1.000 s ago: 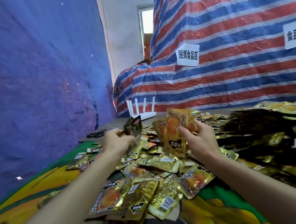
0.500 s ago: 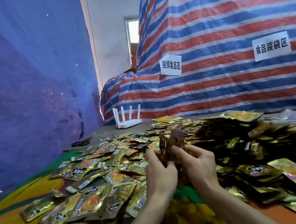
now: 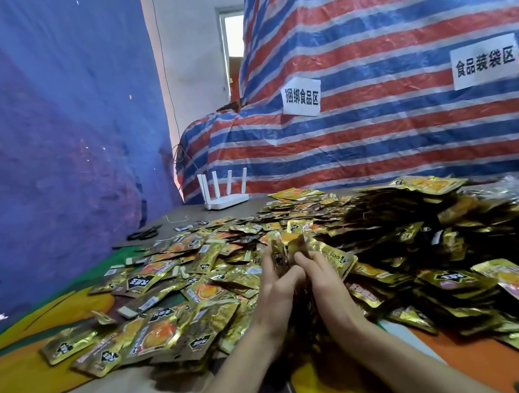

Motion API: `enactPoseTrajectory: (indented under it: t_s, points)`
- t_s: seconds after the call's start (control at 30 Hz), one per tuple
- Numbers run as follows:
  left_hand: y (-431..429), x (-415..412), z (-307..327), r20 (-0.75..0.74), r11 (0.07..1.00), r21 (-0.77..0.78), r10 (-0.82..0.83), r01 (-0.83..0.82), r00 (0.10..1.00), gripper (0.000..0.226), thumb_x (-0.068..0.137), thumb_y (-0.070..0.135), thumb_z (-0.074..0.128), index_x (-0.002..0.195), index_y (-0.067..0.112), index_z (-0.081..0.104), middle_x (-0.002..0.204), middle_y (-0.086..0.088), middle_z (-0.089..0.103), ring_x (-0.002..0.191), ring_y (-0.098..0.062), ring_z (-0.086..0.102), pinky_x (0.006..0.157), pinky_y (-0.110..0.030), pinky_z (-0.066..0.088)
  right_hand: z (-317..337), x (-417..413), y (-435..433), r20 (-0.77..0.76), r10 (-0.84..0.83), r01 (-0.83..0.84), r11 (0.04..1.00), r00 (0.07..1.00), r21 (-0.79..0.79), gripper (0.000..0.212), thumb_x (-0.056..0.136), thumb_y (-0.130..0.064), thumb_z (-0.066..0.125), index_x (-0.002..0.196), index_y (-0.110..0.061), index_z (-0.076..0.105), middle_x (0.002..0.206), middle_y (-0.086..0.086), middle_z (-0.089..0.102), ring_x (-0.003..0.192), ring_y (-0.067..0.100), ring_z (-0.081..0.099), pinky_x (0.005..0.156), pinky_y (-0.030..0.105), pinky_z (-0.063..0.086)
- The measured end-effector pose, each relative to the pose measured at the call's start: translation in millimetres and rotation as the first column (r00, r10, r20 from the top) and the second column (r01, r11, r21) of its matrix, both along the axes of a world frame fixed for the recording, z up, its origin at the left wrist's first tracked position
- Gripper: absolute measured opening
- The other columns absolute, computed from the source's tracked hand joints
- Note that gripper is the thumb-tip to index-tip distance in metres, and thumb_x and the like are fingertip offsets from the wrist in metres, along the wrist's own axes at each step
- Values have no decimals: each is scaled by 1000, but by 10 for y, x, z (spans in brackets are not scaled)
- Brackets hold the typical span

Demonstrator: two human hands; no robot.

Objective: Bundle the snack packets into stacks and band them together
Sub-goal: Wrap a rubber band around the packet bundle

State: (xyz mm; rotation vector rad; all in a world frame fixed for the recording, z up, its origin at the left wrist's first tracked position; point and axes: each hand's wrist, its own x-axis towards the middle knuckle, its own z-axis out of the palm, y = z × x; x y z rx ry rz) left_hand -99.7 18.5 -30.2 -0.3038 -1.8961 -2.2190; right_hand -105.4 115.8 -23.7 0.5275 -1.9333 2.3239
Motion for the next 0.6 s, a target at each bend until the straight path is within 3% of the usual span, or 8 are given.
enactPoseTrajectory:
  t_s: [0.07, 0.17, 0.27, 0.33, 0.43, 0.53, 0.6]
  points:
    - [-13, -31, -27, -57, 999, 38, -1, 3, 998, 73, 65, 28, 76, 127, 58, 52, 118, 0, 73, 111, -22, 70, 92, -41, 55, -3, 2, -5, -3, -10, 10, 999, 1000, -51, 35, 104, -40, 48, 121, -13, 63, 107, 4, 76, 101, 13, 73, 85, 28, 58]
    - [-48, -74, -50, -53, 989, 148, 12, -4, 999, 104, 52, 21, 89, 140, 51, 44, 118, -4, 74, 111, -26, 70, 98, -47, 52, -3, -3, 20, -46, -59, 57, 998, 997, -30, 45, 108, -43, 37, 116, -17, 72, 109, 2, 77, 105, 14, 72, 97, 37, 55]
    - [-66, -30, -24, -24, 989, 61, 139, -138, 990, 119, 37, 45, 99, 139, 45, 37, 120, 2, 71, 111, -19, 68, 96, -40, 54, 8, 28, 35, -37, -15, 15, 1000, 999, -2, 63, 106, -54, 25, 98, -28, 82, 102, -2, 79, 100, 11, 74, 87, 27, 58]
    - [-76, -19, -25, -18, 977, -8, 214, -215, 977, 112, 38, 55, 96, 129, 45, 33, 116, 6, 70, 106, -11, 67, 90, -31, 55, 7, 45, 35, -25, 13, -13, 1000, 1000, -2, 69, 105, -59, 20, 94, -33, 82, 100, -2, 79, 98, 10, 74, 77, 18, 57]
    - [-54, -32, -32, -56, 981, 17, 191, -191, 980, 93, 50, 50, 91, 129, 40, 43, 105, 2, 75, 100, -18, 72, 88, -38, 57, -23, 39, 26, -6, 25, -25, 1000, 1000, -4, 65, 109, -50, 22, 98, -26, 81, 103, 0, 79, 102, 12, 73, 82, 23, 58]
    - [-31, -32, -17, -135, 988, 75, 143, -133, 981, 67, 65, 28, 79, 123, 48, 52, 92, 6, 75, 93, -20, 73, 73, -35, 57, -49, 13, 13, -31, -72, 74, 995, 997, 73, 40, 109, -26, 36, 97, -13, 72, 97, 5, 72, 95, 19, 67, 73, 28, 58]
    - [-34, -37, -21, -197, 988, 119, 124, -102, 972, 71, 69, 9, 75, 127, 45, 55, 88, 6, 73, 87, -20, 73, 71, -37, 59, -39, 11, 18, -44, -109, 112, 989, 993, 94, 30, 104, -15, 39, 88, -7, 63, 87, 8, 65, 84, 20, 61, 65, 32, 54]
